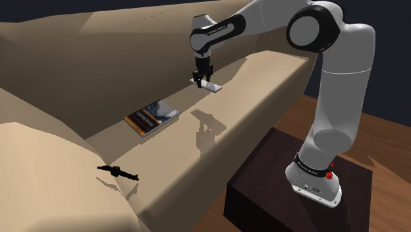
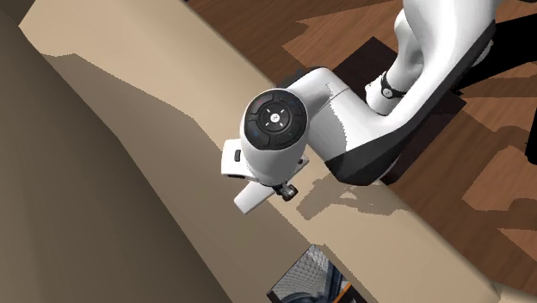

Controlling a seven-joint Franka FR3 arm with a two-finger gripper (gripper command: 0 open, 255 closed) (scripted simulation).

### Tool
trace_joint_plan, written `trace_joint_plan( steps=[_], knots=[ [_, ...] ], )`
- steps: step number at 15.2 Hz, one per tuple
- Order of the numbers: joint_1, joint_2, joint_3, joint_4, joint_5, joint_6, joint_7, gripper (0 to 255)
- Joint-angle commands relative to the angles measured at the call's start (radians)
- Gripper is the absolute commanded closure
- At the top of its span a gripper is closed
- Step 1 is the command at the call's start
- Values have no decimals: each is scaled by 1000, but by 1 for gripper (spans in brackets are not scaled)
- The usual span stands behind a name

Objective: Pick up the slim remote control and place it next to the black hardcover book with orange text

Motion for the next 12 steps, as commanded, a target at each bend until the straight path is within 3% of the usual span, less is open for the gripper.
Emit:
trace_joint_plan(
  steps=[1, 12],
  knots=[
    [26, -14, 14, -11, -5, -3, 43, 255],
    [177, -12, 103, 4, -25, -20, 287, 255]
  ],
)
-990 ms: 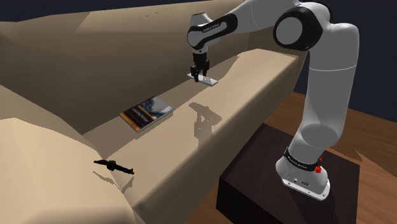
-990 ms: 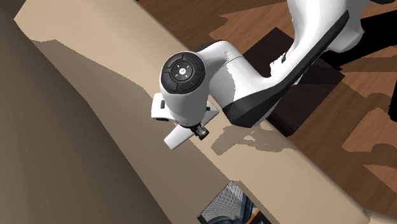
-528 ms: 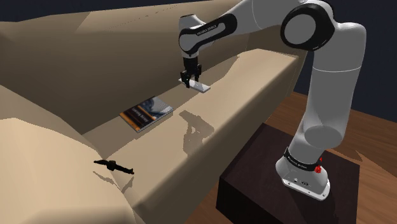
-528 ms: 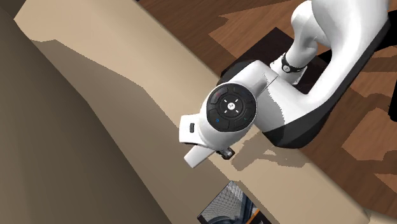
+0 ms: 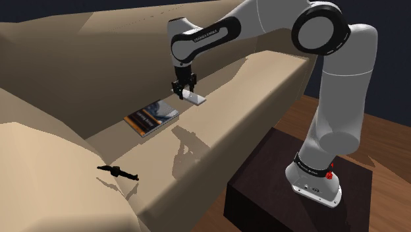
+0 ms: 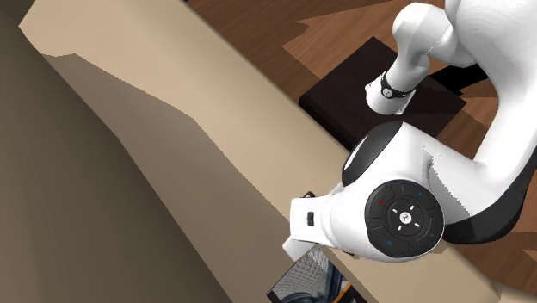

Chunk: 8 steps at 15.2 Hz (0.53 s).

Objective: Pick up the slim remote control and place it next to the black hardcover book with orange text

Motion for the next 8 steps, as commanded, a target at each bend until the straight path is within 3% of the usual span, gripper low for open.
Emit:
trace_joint_plan(
  steps=[1, 8],
  knots=[
    [29, 4, 17, 12, -3, -8, 47, 255],
    [124, 68, 68, 110, -17, -46, 196, 255]
  ],
)
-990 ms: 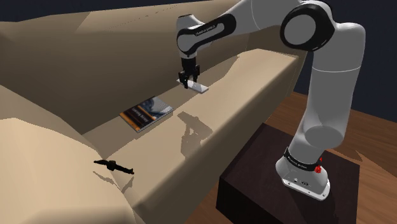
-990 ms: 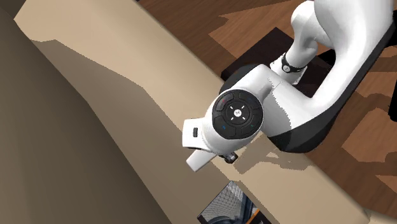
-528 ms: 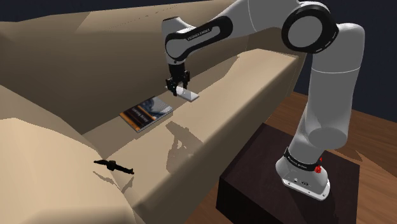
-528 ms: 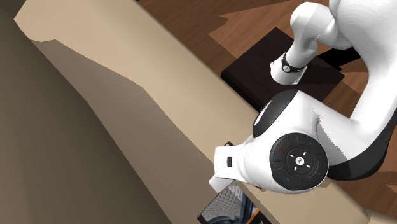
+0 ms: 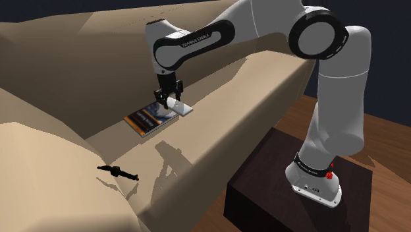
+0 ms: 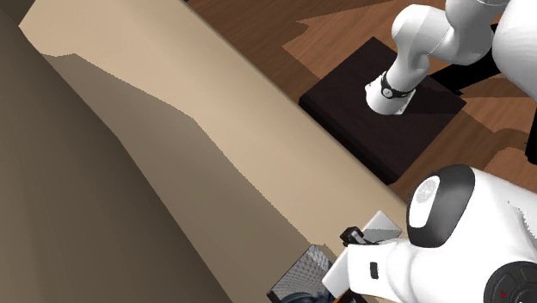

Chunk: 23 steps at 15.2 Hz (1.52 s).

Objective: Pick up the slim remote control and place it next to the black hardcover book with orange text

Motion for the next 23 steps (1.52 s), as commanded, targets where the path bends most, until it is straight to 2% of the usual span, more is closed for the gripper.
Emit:
trace_joint_plan(
  steps=[1, 6, 12, 23],
  knots=[
    [26, 29, 13, 39, -5, -11, 41, 255],
    [98, 108, 43, 161, -18, -56, 141, 255],
    [185, 235, 68, 363, -38, -134, 246, 255],
    [182, 258, 65, 251, -41, 1, 251, 255]
  ],
)
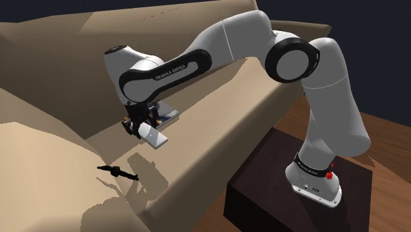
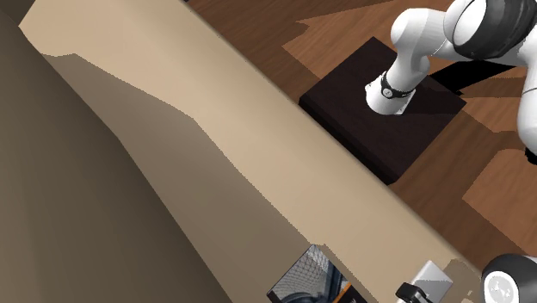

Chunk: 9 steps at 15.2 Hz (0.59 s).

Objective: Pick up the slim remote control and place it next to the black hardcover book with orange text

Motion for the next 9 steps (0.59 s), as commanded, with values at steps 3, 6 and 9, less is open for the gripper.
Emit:
trace_joint_plan(
  steps=[3, 6, 9],
  knots=[
    [-1, 17, -1, -33, -2, 50, 2, 255],
    [-1, 17, -1, -33, -2, 50, 2, 255],
    [-1, 17, -1, -33, -2, 50, 2, 255]
  ],
)
